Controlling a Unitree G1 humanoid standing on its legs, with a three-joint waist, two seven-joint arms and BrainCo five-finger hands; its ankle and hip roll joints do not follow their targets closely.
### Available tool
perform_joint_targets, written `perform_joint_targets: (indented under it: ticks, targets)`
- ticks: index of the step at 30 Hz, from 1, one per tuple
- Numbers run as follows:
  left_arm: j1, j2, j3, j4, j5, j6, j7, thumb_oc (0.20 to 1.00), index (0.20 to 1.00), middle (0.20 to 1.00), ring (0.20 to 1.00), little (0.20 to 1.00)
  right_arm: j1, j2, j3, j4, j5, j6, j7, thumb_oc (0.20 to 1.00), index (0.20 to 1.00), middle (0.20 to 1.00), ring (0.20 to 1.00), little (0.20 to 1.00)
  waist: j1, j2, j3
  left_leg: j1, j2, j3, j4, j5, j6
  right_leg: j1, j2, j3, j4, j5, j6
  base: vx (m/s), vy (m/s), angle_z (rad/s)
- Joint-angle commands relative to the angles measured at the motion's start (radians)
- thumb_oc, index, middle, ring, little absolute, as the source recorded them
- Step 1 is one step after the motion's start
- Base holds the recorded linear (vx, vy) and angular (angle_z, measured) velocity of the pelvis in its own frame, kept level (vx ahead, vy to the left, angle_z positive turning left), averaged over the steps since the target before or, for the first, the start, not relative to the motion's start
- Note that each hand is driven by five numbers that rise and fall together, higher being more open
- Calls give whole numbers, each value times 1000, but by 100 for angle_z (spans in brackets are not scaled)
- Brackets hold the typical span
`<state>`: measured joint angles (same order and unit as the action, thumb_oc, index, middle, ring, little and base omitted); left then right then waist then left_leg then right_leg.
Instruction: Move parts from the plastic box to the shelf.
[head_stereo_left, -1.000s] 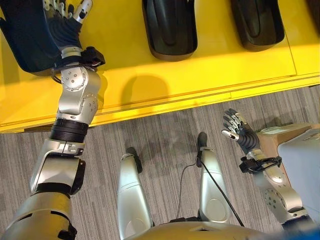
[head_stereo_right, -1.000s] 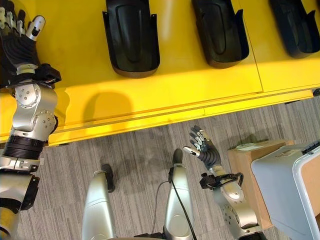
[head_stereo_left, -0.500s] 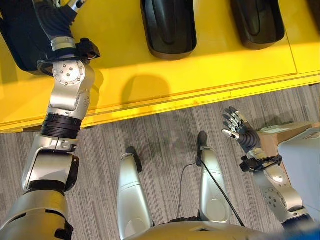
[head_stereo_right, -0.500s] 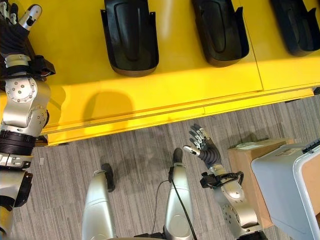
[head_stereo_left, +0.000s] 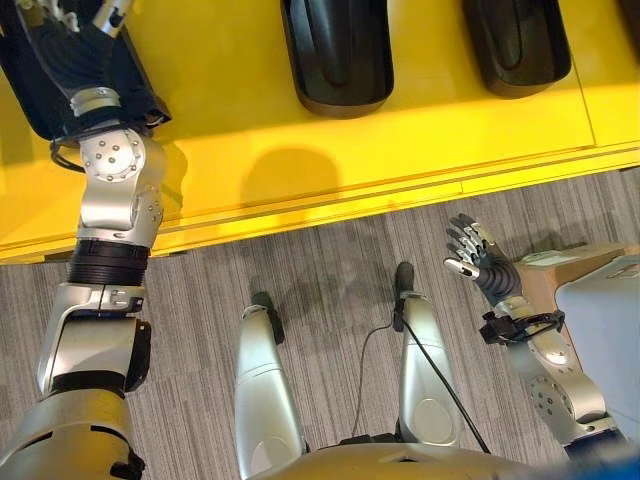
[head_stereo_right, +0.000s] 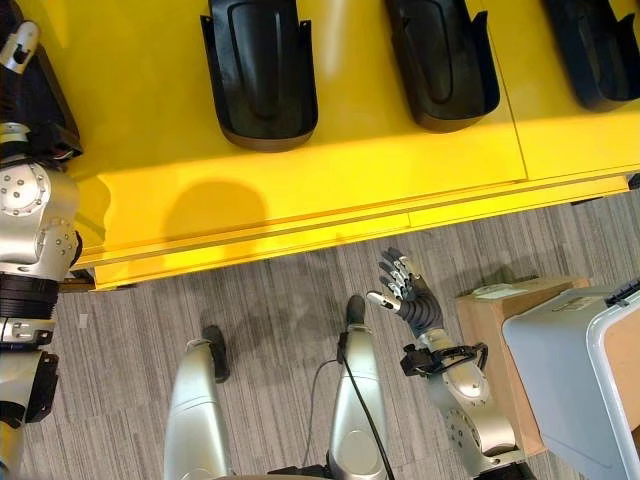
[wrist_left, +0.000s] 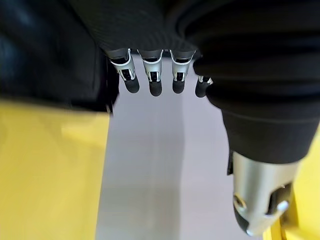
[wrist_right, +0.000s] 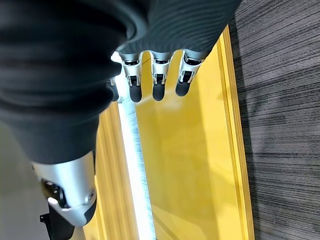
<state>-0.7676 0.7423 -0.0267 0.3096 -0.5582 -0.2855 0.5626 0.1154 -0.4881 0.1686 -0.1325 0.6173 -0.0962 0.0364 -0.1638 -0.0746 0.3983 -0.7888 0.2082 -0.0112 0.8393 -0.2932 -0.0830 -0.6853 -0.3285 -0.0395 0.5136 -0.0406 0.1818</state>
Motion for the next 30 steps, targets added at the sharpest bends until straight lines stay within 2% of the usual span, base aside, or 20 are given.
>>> perform_joint_targets:
  ticks: [1, 11, 21, 23, 29, 30]
  targets:
    - [-35, 65, 30, 27, 44, -33, 12, 1000, 1000, 1000, 1000, 1000, 8, -52, -58, -42, 32, -46, 6, 1000, 1000, 1000, 1000, 1000, 5, 18, -19, 21, -26, 11, -55, 28, 29, 11, -14, 2, 205, -173, -48, 0, 0, 0]
    - [-62, 50, -16, 81, 49, -7, -19, 1000, 1000, 1000, 1000, 1000, -3, -62, -54, -34, 29, -34, 8, 1000, 1000, 1000, 1000, 1000, 5, 8, -12, 4, -32, 10, -47, 28, 35, 2, -16, 3, 200, -163, -45, -2, 10, 0]
    - [-170, 38, -139, 192, 98, 59, -72, 1000, 1000, 1000, 1000, 1000, -7, -72, -61, -36, 39, -30, 14, 1000, 1000, 1000, 1000, 1000, -12, -7, -3, -38, -33, 16, -33, 28, 45, -38, -11, 13, 193, -148, -44, -1, 11, 2]
    - [-188, 20, -158, 214, 88, 65, -81, 1000, 1000, 1000, 1000, 1000, -8, -74, -62, -33, 40, -29, 13, 1000, 1000, 1000, 1000, 1000, -15, -9, -1, -46, -34, 17, -33, 30, 46, -45, -12, 15, 192, -144, -43, 0, 0, 0]
    - [-153, -71, -131, 279, -1, 73, -83, 1000, 1000, 1000, 1000, 1000, 3, -59, -41, -37, 49, -24, 5, 1000, 1000, 1000, 1000, 1000, -18, -18, 3, -60, -34, 17, -27, 30, 48, -62, -10, 20, 199, -147, -49, 0, 0, 0]
    - [-133, -94, -122, 305, -1, 91, -92, 1000, 1000, 1000, 1000, 1000, 9, -49, -34, -47, 51, -22, 5, 1000, 1000, 1000, 1000, 1000, -18, -20, 5, -62, -34, 17, -24, 29, 48, -61, -10, 19, 204, -149, -50, 0, 0, 0]
